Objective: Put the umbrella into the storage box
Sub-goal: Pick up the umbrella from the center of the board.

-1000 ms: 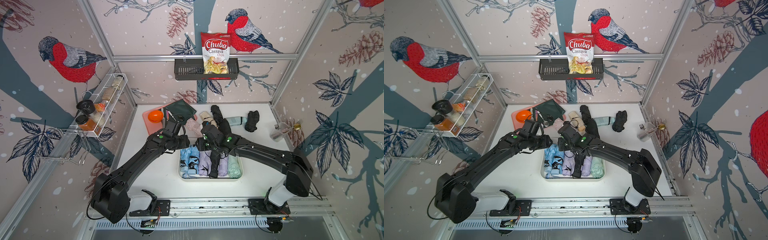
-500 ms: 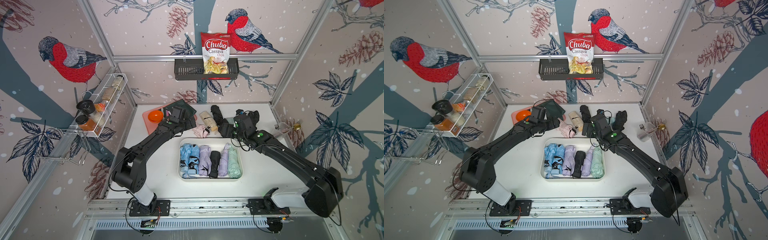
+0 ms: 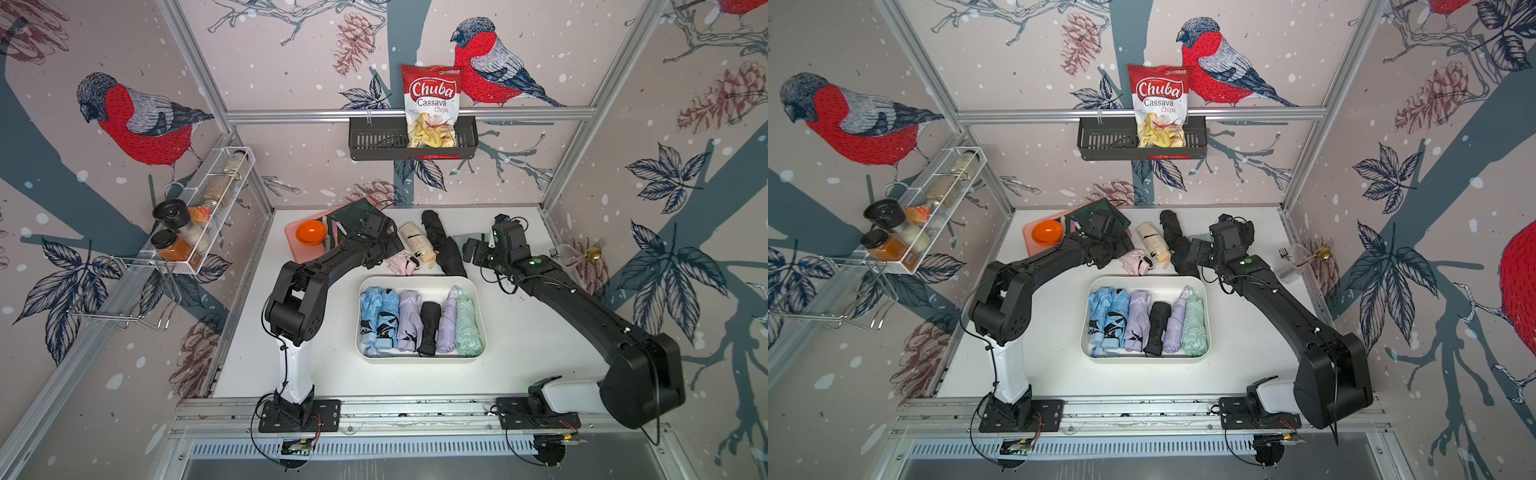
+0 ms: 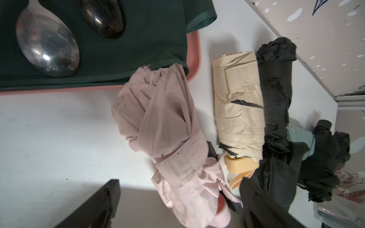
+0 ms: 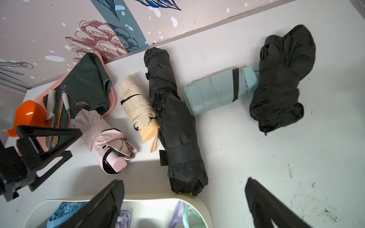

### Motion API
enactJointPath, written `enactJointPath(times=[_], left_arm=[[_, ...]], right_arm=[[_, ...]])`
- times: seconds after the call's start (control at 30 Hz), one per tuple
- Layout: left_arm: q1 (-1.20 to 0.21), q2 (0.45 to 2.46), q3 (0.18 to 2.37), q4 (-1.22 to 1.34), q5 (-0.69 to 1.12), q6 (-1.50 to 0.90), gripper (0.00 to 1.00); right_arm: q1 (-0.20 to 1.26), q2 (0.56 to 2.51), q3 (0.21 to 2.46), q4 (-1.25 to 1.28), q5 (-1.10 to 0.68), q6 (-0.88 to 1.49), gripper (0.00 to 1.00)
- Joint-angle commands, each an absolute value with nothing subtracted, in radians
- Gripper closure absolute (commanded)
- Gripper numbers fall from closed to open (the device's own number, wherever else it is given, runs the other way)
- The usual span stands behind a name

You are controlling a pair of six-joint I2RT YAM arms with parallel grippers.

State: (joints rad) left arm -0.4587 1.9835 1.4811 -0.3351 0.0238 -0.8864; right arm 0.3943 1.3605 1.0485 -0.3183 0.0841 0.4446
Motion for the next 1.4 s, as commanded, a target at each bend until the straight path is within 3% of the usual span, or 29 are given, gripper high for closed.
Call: enactJointPath(times=[0.0,0.47,0.63,0.7,1.0,1.1,1.37], left_arm=[[-0.465,2.022,1.509,-0.365,0.007,-0.944,0.02],[-0.469,2.203,1.689,-0.458,-0.017,-0.918,0.02],[-0.469,2.246,1.733,-0.484,-0.037,-0.907,0.10],[-0.469,2.261,1.742,-0.491,-0.040,-0.904,0.17],[-0.469,2.194,1.729,-0.471,-0.070,-0.862,0.72],[-0.469,2.154,1.730,-0.452,-0.062,-0.824,0.84],[-0.472,2.059,1.791,-0.488,0.022,-0.638,0.90]], right_arm=[[0.376,1.366,1.033,-0.271,0.021,0.421,0.00],[0.350,1.396,1.005,-0.230,-0.045,0.418,0.00],[0.349,1.415,1.005,-0.220,-0.057,0.421,0.00],[0.348,1.425,1.008,-0.219,-0.061,0.421,0.00],[0.347,1.422,1.009,-0.206,-0.062,0.421,0.00],[0.349,1.412,1.004,-0.204,-0.045,0.420,0.00],[0.350,1.381,1.009,-0.229,0.022,0.429,0.00]])
